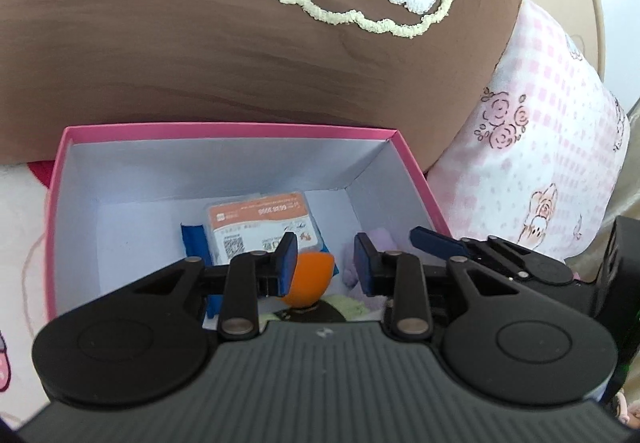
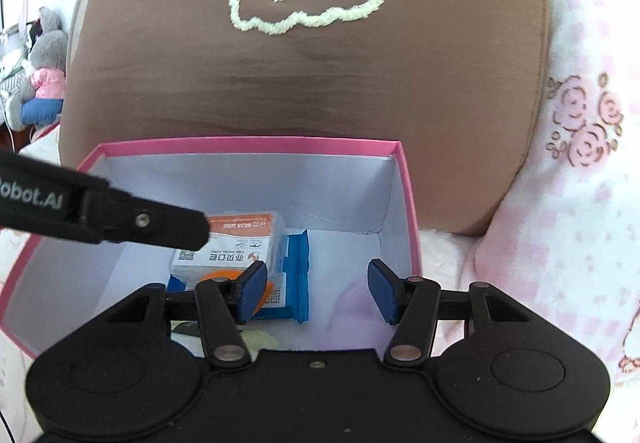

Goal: Organize objects

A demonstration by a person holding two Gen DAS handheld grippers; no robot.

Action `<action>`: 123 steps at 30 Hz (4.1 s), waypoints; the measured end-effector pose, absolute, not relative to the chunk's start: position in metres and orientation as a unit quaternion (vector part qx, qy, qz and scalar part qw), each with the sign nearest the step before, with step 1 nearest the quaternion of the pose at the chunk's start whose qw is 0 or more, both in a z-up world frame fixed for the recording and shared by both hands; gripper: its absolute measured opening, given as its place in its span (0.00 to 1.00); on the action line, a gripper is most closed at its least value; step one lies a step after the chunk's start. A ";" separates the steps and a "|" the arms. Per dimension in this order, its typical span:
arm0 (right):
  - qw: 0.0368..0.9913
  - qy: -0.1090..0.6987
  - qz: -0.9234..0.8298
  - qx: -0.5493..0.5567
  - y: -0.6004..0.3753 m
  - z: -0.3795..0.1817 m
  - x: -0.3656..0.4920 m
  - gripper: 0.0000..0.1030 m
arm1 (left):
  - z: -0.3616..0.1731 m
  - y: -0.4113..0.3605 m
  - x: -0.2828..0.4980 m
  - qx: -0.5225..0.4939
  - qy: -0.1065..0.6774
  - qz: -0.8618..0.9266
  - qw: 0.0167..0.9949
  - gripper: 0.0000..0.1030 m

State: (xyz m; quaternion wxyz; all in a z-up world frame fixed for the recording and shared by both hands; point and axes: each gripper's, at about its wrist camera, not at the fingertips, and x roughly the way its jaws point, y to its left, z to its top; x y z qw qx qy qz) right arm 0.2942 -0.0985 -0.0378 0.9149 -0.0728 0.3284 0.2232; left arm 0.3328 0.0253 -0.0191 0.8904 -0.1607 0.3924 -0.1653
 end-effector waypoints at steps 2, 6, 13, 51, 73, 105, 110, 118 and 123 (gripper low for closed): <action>0.915 0.329 0.229 -0.047 -0.106 -0.034 0.286 0.58 | -0.017 0.030 0.325 -0.160 0.393 -0.163 0.891 0.29; 0.908 0.335 0.251 -0.024 -0.115 -0.025 0.274 0.58 | -0.011 0.031 0.310 -0.159 0.395 -0.167 0.889 0.29; 0.906 0.329 0.265 -0.008 -0.125 -0.021 0.253 0.59 | 0.004 0.031 0.284 -0.145 0.390 -0.169 0.893 0.29; 0.923 0.288 0.252 -0.031 -0.148 0.057 0.113 0.82 | 0.078 0.046 0.121 -0.092 0.401 -0.114 0.904 0.56; 0.930 0.329 0.165 -0.020 -0.168 0.061 0.096 1.00 | 0.074 0.063 0.090 -0.117 0.400 -0.095 0.904 1.00; 0.916 0.382 0.118 -0.039 -0.155 0.066 0.069 1.00 | 0.055 0.078 0.065 -0.090 0.452 -0.010 0.887 1.00; 0.913 0.387 0.122 -0.044 -0.152 0.067 0.066 1.00 | 0.055 0.073 0.061 -0.063 0.455 -0.010 0.888 1.00; 0.909 0.395 0.121 -0.055 -0.145 0.064 0.060 1.00 | 0.063 0.071 0.058 -0.048 0.448 -0.005 0.893 1.00; 0.908 0.397 0.122 -0.059 -0.144 0.063 0.058 1.00 | 0.061 0.070 0.058 -0.044 0.456 -0.004 0.889 1.00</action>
